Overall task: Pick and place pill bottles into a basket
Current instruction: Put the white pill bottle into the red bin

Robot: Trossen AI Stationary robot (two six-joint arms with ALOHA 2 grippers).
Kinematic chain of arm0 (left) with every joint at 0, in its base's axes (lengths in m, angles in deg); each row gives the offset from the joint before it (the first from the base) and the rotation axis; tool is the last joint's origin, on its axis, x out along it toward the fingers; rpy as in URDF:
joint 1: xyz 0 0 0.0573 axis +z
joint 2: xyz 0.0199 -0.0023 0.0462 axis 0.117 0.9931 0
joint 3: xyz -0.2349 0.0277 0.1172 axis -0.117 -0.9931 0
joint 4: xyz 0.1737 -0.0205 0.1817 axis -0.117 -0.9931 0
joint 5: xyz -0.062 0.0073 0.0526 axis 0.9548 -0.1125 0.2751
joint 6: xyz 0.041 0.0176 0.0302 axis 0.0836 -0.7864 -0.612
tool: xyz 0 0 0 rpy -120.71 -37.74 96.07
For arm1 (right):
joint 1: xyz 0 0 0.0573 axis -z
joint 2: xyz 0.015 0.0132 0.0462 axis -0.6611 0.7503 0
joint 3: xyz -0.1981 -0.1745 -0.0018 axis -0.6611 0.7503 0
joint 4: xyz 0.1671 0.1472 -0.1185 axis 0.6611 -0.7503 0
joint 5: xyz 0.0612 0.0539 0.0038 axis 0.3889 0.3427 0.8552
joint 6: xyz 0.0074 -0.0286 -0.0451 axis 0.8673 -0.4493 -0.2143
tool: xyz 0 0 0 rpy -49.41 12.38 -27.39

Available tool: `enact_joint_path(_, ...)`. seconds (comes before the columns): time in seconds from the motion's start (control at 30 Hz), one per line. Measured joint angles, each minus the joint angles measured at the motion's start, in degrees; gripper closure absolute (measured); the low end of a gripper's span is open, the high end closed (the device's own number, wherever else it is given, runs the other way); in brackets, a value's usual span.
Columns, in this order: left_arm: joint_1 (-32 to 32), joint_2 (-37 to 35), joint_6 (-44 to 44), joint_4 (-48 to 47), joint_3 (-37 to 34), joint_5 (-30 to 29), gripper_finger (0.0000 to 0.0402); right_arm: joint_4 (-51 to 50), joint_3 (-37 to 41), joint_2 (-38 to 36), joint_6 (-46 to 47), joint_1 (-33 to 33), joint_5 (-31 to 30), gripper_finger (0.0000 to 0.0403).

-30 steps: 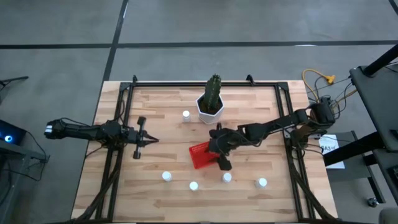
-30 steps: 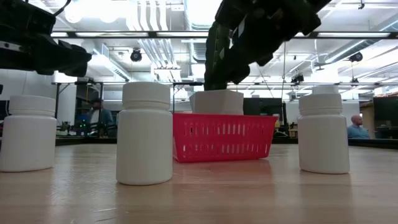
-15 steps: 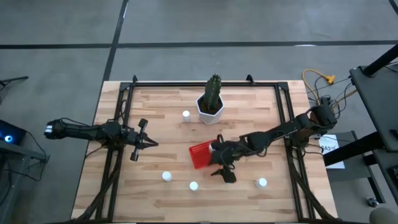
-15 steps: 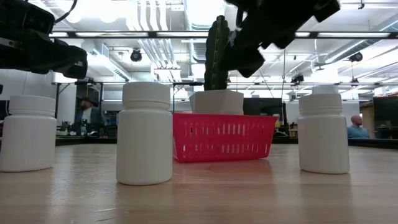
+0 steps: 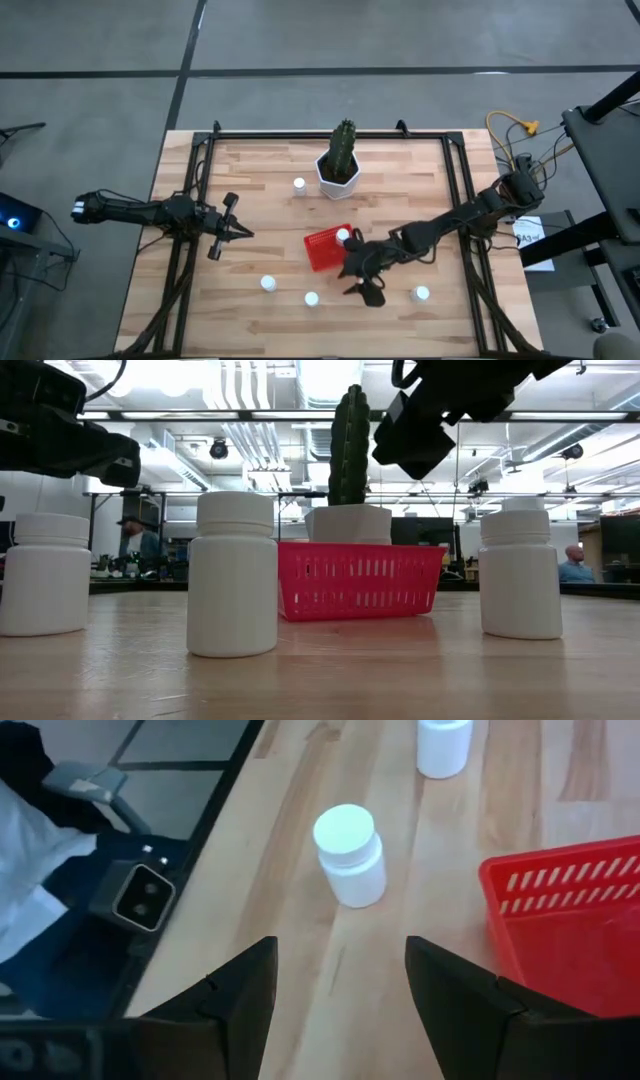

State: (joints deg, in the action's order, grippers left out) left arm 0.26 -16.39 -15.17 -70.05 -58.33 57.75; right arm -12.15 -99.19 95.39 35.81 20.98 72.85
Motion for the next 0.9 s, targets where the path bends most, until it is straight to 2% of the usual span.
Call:
enact_joint_path(0.1,0.0,0.0,0.0,0.01,0.0,0.0,0.0402,0.05,0.0,0.04,-1.66,0.04,-0.26,0.0193)
enact_joint_path(0.27,0.01,0.0,0.0,0.01,0.0,0.0,0.0402,0.09,0.0,0.15,-2.4,0.04,-9.57,0.0193)
enact_joint_path(0.37,0.0,0.0,0.0,0.03,0.0,0.0,0.0402,0.09,0.02,0.15,-2.77,0.11,-11.87,0.0193)
enact_joint_path(0.7,0.0,0.0,0.0,0.03,0.0,-0.02,0.0402,-7.43,1.15,0.15,0.44,-0.93,-12.45,0.0193)
enact_joint_path(0.9,0.0,0.0,0.0,0.05,0.0,-0.02,0.0402,-7.61,4.3,0.17,4.71,-2.98,-12.48,0.0193)
